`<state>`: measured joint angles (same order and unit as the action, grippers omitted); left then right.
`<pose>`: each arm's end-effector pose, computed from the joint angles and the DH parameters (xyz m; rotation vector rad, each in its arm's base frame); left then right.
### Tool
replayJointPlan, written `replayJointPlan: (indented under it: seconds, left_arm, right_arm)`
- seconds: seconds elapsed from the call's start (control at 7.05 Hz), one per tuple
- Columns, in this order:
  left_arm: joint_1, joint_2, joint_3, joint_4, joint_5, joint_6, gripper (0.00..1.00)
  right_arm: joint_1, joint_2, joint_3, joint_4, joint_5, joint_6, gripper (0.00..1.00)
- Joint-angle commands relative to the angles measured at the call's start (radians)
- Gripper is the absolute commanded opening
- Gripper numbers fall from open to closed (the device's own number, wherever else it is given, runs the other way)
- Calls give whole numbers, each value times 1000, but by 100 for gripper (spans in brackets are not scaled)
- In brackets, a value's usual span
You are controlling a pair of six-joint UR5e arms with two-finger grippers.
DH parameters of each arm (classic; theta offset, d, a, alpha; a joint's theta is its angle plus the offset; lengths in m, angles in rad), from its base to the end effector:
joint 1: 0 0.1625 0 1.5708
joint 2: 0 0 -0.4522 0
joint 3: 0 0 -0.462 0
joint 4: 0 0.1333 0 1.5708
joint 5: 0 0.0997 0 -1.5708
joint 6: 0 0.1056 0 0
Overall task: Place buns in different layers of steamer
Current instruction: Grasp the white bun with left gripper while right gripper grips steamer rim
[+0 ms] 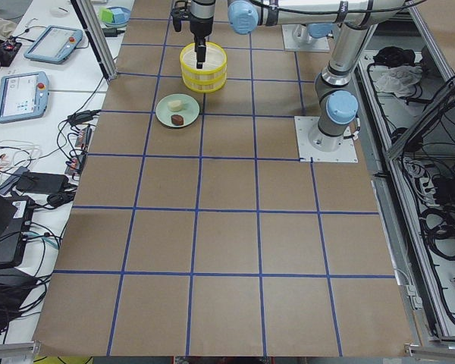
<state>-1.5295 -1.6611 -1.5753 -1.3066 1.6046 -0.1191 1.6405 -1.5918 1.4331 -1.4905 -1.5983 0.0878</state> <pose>-0.1042 -0.6216 0.4819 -0.2530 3.0929 -0.2653 0.1687 -0.5439 0.5902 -0.0299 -3.1177 0.1253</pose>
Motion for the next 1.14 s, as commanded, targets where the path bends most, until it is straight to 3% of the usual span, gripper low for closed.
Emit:
replayJointPlan:
  seconds: [0.0,0.14,0.28,0.57,0.85,0.99]
  left_arm:
    - [-1,-115,-2,134,-6,-7,100]
    - [0,-168,-2,191,-50,-7,100]
    - [0,-216,-2,248,-61,-7,100]
    - [-1,-304,-3,334,-137,-33,100]
    - [-1,-370,-23,362,-141,-31,98]
    - [-1,-399,-29,366,-141,-31,98]
  right_arm:
    - [4,45,41,-44,14,3,100]
    - [22,109,90,-185,6,1,98]
    - [66,168,116,-251,3,4,99]
    - [131,388,127,-451,-6,35,99]
    - [137,432,176,-496,-8,58,98]
    - [137,440,193,-532,-9,58,92]
